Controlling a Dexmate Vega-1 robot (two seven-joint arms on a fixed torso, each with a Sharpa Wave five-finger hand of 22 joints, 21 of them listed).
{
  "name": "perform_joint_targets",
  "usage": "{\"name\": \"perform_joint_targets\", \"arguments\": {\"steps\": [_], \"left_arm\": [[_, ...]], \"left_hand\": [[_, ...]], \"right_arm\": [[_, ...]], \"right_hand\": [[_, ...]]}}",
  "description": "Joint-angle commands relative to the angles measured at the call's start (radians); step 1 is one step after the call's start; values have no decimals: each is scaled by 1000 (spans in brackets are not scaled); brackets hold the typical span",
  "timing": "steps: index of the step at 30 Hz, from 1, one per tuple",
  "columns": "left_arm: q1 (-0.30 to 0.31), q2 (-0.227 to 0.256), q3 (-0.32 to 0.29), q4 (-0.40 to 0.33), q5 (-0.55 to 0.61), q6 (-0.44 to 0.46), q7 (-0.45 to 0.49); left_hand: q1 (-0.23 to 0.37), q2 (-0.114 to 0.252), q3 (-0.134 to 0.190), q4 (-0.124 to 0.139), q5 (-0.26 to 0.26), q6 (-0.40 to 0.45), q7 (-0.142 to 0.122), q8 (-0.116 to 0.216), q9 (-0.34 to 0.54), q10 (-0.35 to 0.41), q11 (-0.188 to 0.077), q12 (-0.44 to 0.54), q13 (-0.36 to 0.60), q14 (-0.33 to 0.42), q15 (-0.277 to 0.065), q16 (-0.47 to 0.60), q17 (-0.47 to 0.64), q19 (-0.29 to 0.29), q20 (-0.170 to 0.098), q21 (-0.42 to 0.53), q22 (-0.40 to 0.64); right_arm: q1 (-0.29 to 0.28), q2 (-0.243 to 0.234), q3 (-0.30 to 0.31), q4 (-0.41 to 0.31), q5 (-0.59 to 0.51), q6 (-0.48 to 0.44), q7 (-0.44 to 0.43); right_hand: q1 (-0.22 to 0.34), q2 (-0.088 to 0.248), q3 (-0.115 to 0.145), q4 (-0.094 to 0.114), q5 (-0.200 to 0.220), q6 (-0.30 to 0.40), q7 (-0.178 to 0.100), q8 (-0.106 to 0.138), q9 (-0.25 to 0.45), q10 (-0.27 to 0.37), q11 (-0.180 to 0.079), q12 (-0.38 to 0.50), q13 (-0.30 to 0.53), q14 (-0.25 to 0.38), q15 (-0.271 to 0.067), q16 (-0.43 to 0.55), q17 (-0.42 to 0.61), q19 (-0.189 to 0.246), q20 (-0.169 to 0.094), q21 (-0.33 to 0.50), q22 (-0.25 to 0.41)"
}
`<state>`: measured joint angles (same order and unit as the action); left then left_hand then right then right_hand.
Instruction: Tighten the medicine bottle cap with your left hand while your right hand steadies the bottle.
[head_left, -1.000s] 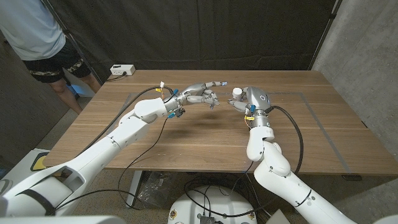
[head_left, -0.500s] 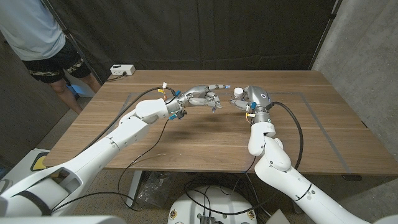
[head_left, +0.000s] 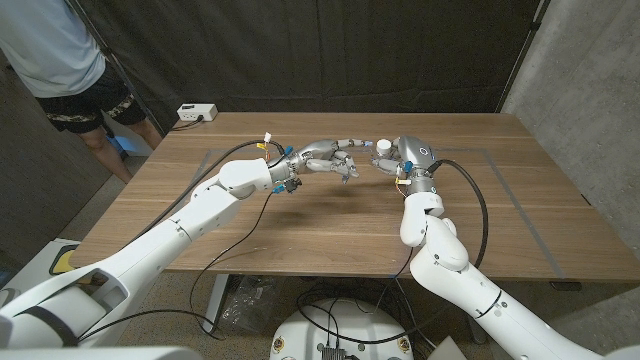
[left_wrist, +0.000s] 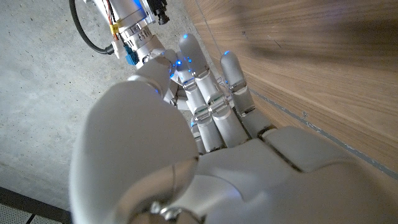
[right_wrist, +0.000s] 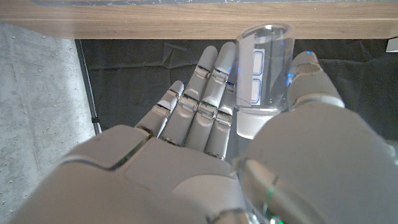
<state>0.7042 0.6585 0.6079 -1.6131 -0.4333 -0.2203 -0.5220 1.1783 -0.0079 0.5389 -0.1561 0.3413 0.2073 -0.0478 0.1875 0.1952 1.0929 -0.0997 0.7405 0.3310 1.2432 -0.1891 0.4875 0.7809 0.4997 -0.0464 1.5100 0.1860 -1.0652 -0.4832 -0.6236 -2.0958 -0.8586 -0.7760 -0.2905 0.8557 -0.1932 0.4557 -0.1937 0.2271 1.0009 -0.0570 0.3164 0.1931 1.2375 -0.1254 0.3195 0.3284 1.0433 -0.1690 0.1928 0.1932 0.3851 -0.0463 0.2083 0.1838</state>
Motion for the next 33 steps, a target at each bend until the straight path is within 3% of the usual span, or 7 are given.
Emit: {"name": "perform_joint_targets", "arguments": {"steps": [1, 33], "left_arm": [[-8, -2, 9, 2, 4, 14, -4], [-27, -26, 21, 37, 1, -12, -38]], "left_hand": [[-1, -3, 10, 2, 8, 8, 4, 3, 1, 25, -16, 24, 251, 7, 0, -5, 2, 7, -94, 8, -1], [-3, -4, 13, 1, 9, 1, -2, 2, 1, 25, -20, 26, 257, 7, 1, -7, 6, 4, -93, 14, -3]], "right_arm": [[-6, -4, -6, -18, -11, -6, 0], [-32, -3, -51, -46, -64, -23, 33]], "right_hand": [[188, 193, 52, 40, 1, 157, -152, 5, 4, 78, -80, 6, 2, 5, -67, 4, 2, 1, -81, 0, 2], [187, 192, 55, 40, -2, 157, -152, 4, 4, 78, -80, 7, 8, 8, -66, 5, 5, -1, -80, 0, 2]]}}
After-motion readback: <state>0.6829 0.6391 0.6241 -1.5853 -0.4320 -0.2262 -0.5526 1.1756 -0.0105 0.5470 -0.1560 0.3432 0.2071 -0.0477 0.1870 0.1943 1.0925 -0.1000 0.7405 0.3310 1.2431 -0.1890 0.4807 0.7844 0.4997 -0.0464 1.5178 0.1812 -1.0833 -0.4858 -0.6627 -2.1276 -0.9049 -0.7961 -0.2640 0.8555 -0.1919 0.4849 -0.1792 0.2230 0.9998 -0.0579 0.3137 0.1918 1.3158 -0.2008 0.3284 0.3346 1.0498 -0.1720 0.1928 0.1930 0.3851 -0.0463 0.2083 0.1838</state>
